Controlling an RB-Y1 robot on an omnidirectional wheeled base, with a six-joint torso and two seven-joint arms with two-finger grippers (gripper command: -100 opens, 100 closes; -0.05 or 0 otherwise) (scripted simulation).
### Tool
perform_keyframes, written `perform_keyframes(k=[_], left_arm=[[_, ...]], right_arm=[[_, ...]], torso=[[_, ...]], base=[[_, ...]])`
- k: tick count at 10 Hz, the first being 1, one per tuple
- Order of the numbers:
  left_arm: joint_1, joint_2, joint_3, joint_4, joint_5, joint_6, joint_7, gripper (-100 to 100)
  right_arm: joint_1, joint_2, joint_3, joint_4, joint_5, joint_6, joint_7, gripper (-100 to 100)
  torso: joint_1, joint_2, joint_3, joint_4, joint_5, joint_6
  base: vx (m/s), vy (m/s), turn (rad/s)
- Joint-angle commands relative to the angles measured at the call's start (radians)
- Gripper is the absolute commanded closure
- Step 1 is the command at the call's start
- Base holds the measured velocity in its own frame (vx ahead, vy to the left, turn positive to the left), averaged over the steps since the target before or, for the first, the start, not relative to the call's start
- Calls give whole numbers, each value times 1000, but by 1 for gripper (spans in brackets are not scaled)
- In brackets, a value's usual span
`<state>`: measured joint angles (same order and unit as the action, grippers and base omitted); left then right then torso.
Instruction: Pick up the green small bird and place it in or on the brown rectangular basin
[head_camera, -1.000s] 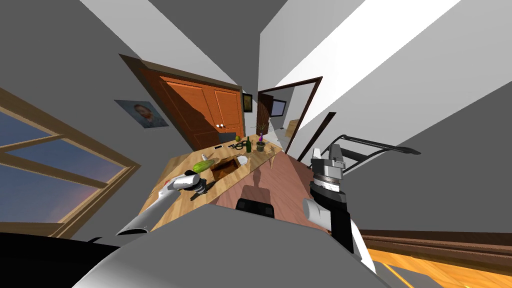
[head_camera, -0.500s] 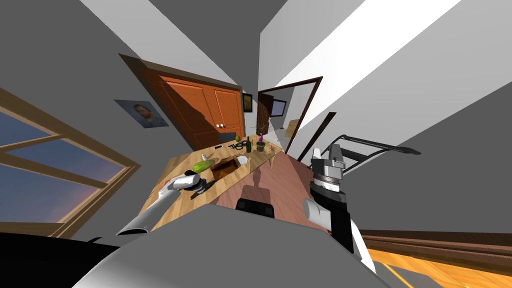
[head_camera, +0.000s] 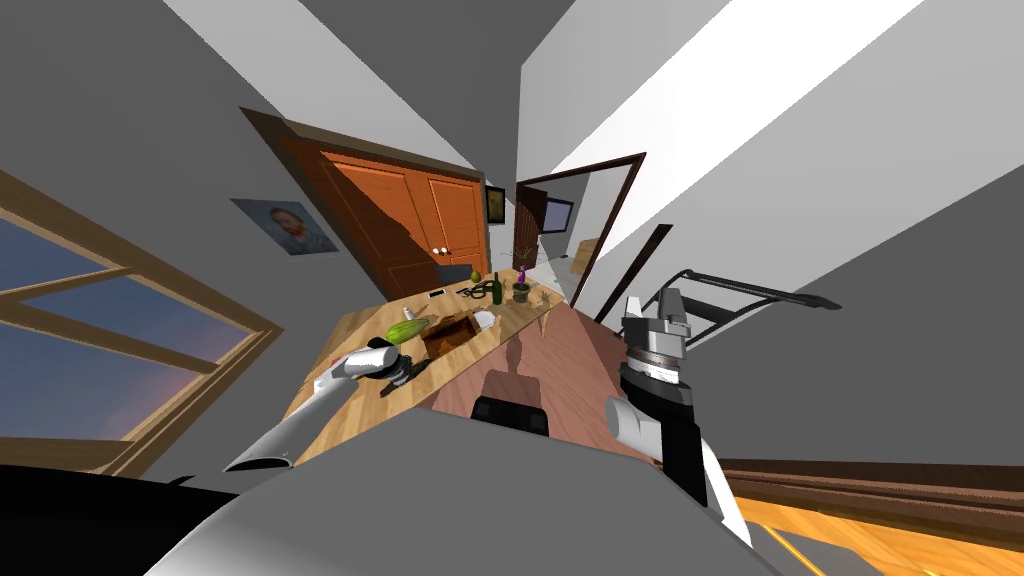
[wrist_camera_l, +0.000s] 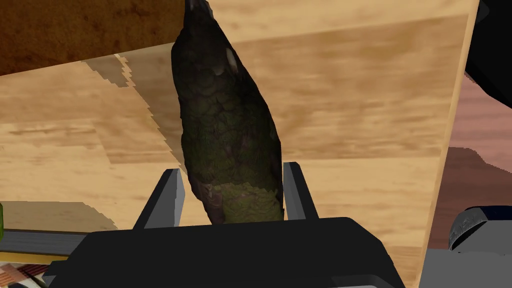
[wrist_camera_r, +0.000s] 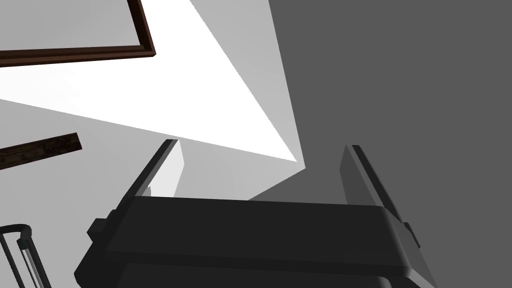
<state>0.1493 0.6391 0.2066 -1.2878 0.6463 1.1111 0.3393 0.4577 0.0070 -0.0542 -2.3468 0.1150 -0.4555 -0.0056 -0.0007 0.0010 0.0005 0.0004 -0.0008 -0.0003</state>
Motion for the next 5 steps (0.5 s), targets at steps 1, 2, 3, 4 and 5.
perform_keyframes(k=[1,2,3,4,5], left_arm=[[-20,25,28,-9,11,6,14,100],[-33,40,48,-11,19,10,25,100],[-40,48,58,-12,23,12,31,100],[-55,65,80,-10,32,16,43,100],[-68,81,100,-7,40,21,55,100]], right_arm=[[0,0,0,0,0,0,0,0],[0,0,0,0,0,0,0,0],[0,0,0,0,0,0,0,0],[0,0,0,0,0,0,0,0],[0,0,0,0,0,0,0,0]], torso=[[0,0,0,0,0,0],[-2,3,2,1,-1,0],[-6,7,4,2,-2,1],[-8,6,4,2,-2,0],[-8,6,4,2,-3,0]], base=[[-64,-47,-24],[-134,-89,-52],[-105,-116,-67],[-82,-109,-66],[-76,-94,-80]])
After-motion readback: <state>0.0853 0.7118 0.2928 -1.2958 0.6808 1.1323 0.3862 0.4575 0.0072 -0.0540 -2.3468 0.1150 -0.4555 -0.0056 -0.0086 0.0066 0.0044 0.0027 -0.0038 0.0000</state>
